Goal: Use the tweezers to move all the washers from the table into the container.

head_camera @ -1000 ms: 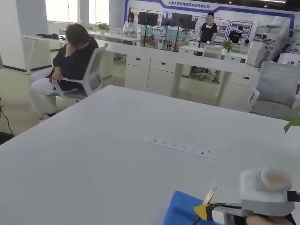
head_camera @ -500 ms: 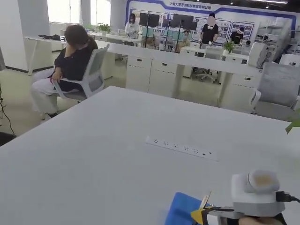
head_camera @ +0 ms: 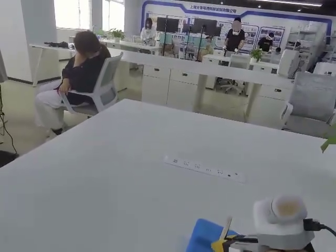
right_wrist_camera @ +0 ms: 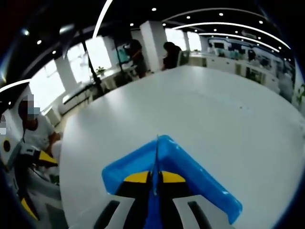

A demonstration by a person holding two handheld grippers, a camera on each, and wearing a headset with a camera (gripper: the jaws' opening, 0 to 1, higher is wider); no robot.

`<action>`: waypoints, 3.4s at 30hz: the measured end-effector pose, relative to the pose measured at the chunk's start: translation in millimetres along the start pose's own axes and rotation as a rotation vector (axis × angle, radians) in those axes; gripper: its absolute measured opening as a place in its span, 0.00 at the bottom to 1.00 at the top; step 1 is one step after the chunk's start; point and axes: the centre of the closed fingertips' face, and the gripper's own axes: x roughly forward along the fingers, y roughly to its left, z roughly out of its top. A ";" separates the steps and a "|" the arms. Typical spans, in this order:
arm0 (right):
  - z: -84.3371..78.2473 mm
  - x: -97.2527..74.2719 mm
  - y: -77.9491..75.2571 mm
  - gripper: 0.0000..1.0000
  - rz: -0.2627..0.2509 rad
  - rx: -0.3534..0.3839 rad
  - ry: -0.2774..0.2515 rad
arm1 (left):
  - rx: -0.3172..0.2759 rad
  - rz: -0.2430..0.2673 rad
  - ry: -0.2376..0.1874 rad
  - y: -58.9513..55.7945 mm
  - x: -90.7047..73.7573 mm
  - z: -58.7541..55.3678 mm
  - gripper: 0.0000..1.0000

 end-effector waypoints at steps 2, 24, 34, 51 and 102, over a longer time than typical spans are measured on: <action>-0.5 -0.8 -2.4 0.05 -0.002 -0.008 0.001 | 0.001 -0.001 0.001 -0.3 0.0 0.0 0.83; 20.7 -47.5 15.3 0.04 -0.020 0.025 -0.149 | -0.002 -0.002 0.004 -0.9 -0.6 -0.7 0.83; 25.3 -67.1 42.5 0.04 0.029 0.030 -0.190 | -0.001 -0.005 0.006 -1.8 -0.6 -0.8 0.83; -16.8 -54.9 97.5 0.05 0.162 0.061 -0.121 | -0.001 -0.008 0.005 -1.6 -0.9 -1.0 0.82; -84.1 -41.7 167.6 0.05 0.250 -0.339 -0.001 | 0.005 -0.022 0.020 -3.8 0.0 -4.7 0.82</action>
